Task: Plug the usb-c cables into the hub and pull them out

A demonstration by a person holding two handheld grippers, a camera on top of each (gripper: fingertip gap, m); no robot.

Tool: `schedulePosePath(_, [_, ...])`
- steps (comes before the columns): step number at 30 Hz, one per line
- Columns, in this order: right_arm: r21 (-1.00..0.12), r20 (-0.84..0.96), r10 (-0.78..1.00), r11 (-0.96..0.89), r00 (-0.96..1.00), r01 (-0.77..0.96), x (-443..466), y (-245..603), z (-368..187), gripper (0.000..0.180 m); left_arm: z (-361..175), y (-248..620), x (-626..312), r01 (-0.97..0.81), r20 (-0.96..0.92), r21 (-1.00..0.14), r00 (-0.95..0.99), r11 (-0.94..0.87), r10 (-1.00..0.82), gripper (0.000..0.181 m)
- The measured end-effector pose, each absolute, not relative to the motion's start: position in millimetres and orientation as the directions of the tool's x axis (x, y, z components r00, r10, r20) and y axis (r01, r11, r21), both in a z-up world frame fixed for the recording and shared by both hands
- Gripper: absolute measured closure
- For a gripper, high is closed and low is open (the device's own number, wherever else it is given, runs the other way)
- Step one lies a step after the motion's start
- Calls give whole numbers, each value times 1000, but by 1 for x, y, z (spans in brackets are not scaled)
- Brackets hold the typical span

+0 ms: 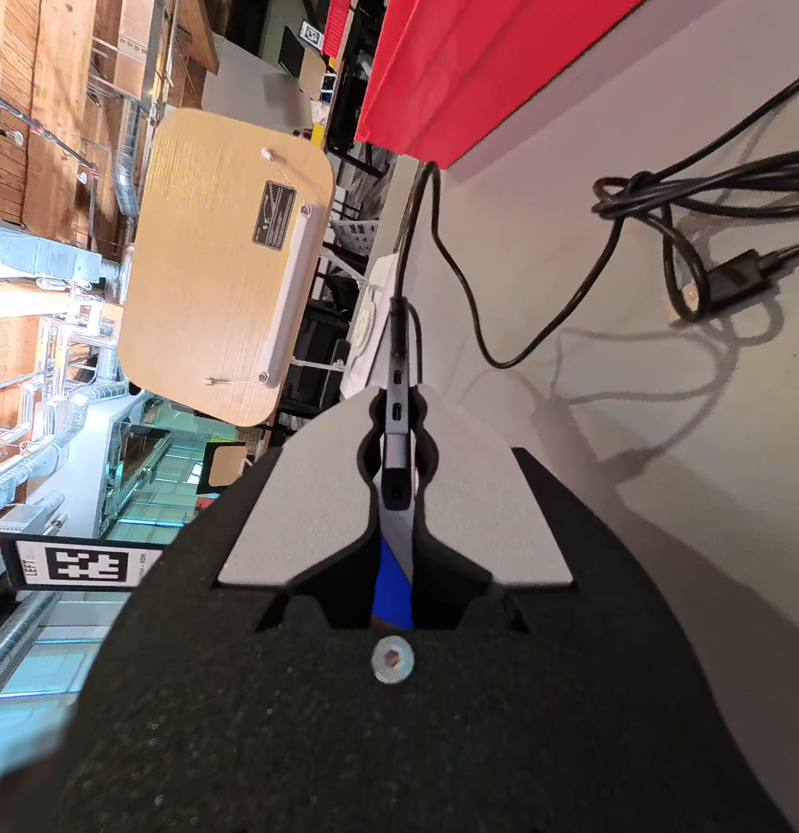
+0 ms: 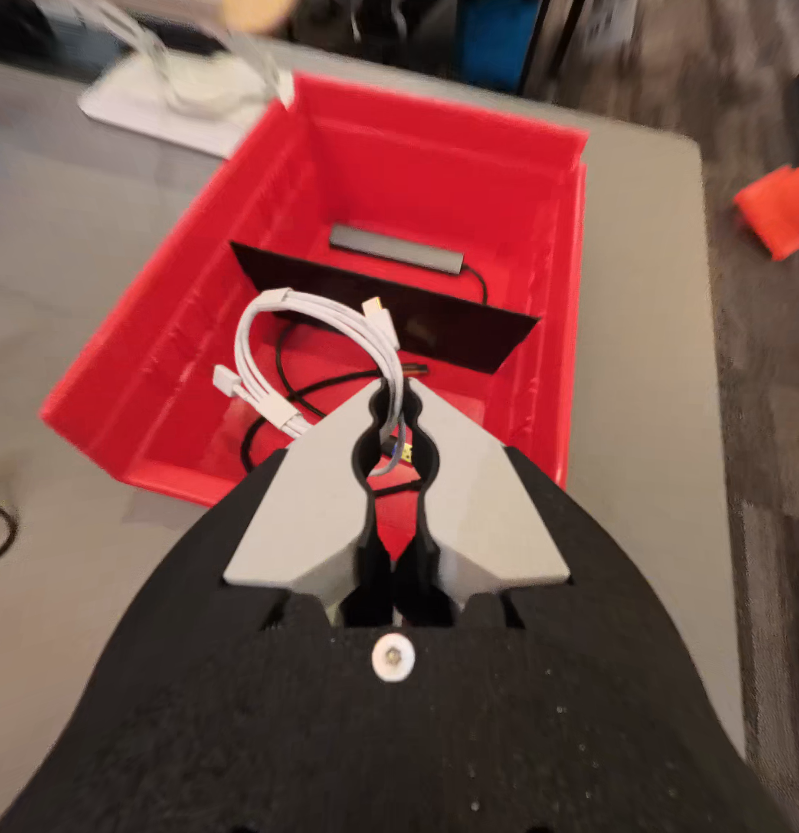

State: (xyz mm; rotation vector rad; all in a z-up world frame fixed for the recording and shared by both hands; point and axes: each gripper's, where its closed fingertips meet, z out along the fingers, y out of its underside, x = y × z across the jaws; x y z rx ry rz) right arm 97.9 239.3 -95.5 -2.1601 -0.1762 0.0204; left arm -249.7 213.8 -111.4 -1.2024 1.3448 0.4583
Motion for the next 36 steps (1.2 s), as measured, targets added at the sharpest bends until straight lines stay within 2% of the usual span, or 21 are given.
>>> schedulePosePath(2, [-773, 95, 109, -619, 989, 142, 101, 250, -119, 175, -111, 211, -247, -833, -903, -382, 243, 401, -354, 172])
schedulePosePath(5, [-614, 227, 82, -761, 970, 208, 113, 256, -155, 174, -110, 208, -243, -827, -912, -369, 233, 424, -338, 172])
schedulePosePath(8, [-573, 310, 19, -794, 950, 203, 121, 255, -160, 162, -104, 203, -241, -814, -922, -360, 234, 455, -309, 172])
schedulePosePath(9, [-585, 309, 17, -785, 951, 205, 119, 254, -155, 149, -101, 201, -241, -807, -923, -363, 241, 466, -301, 172])
schedulePosePath(12, [-704, 240, 44, -680, 970, 205, 88, 249, -119, 141, -91, 195, -240, -784, -924, -372, 263, 498, -277, 172])
schedulePosePath(13, [-773, 175, 125, -597, 977, 215, 57, 247, -100, 141, -89, 193, -240, -778, -926, -371, 266, 508, -268, 172])
schedulePosePath(15, [-889, -9, 466, -408, 885, 206, -40, 222, -62, 141, -86, 191, -238, -770, -925, -373, 269, 518, -267, 172])
schedulePosePath(16, [-919, -82, 630, -348, 772, 186, -87, 198, -49, 141, -86, 190, -238, -768, -925, -374, 268, 520, -268, 172])
schedulePosePath(18, [-941, -136, 774, -297, 618, 164, -148, 163, -39, 141, -88, 189, -236, -770, -927, -369, 261, 521, -271, 172])
schedulePosePath(22, [-943, 8, 747, -215, 664, 253, -198, 163, -54, 143, -89, 187, -234, -768, -926, -368, 253, 524, -281, 172])
schedulePosePath(25, [-927, 89, 710, -196, 698, 319, -211, 172, -74, 152, -90, 184, -231, -766, -926, -368, 249, 526, -284, 172])
schedulePosePath(28, [-916, 112, 691, -207, 714, 345, -216, 176, -86, 152, -91, 182, -230, -763, -925, -369, 247, 531, -289, 172])
schedulePosePath(33, [-929, 59, 688, -228, 723, 292, -219, 176, -90, 170, -94, 183, -227, -757, -911, -397, 256, 519, -322, 171])
schedulePosePath(34, [-932, 66, 683, -219, 728, 290, -218, 177, -90, 170, -95, 183, -226, -749, -900, -418, 264, 514, -346, 171])
schedulePosePath(36, [-927, 105, 671, -202, 734, 316, -216, 178, -93, 170, -102, 183, -224, -710, -820, -536, 307, 457, -483, 167])
